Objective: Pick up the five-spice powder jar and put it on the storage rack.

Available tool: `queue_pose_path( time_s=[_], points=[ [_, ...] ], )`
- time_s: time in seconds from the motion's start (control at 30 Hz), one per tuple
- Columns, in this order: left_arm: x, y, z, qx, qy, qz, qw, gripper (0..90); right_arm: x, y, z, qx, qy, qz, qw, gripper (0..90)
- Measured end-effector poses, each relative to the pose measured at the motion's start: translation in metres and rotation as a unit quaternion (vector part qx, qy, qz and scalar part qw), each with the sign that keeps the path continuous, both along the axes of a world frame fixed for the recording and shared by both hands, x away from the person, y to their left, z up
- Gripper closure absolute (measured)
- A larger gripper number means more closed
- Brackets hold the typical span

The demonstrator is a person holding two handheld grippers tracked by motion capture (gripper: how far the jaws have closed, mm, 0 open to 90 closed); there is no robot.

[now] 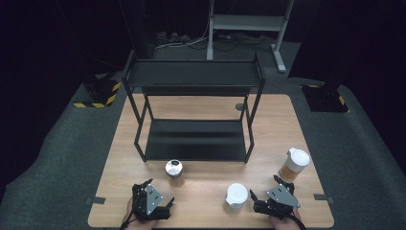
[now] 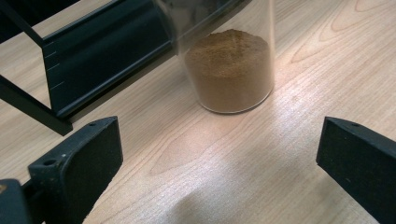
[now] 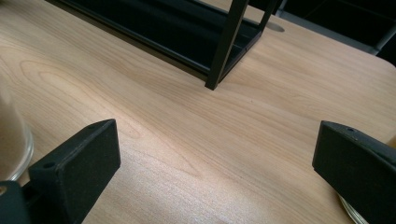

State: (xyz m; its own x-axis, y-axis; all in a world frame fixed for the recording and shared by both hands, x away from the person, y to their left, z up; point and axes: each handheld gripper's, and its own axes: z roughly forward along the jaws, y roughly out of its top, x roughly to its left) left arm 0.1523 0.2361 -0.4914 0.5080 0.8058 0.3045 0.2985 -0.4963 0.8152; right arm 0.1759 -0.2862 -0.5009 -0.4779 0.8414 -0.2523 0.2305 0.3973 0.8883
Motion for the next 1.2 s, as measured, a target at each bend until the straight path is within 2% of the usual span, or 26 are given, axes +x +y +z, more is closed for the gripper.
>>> queue_pose_path(
  time_s=[0.23,0.43,0.7,0.93,1.07,1.2],
  points=[
    [0.0,0.001,-0.001,-0.007,-0.001,0.004,1.0,0.8,0.001,0.004,0.001,-0.017,0.001,0.002,0.9999,0.3],
    [0.001,0.002,0.0,-0.009,0.003,0.003,1.0,0.7,0.001,0.003,0.002,-0.009,0.005,-0.001,1.0,0.3],
    [0.001,0.003,0.0,-0.012,0.004,0.005,0.9999,0.7,0.001,0.003,0.002,-0.012,0.002,0.004,0.9999,0.3],
    [-0.001,0.011,-0.002,-0.039,-0.001,0.009,0.9992,0.7,0.001,0.003,0.002,-0.016,0.002,0.005,0.9999,0.3],
    [-0.003,0.015,-0.001,-0.048,-0.005,0.008,0.9988,0.8,0.002,0.003,0.002,-0.016,0.003,0.006,0.9999,0.3],
    [-0.007,0.021,0.002,-0.069,-0.013,0.009,0.9975,0.8,0.002,0.003,0.002,-0.014,0.004,0.005,0.9999,0.3]
  ],
)
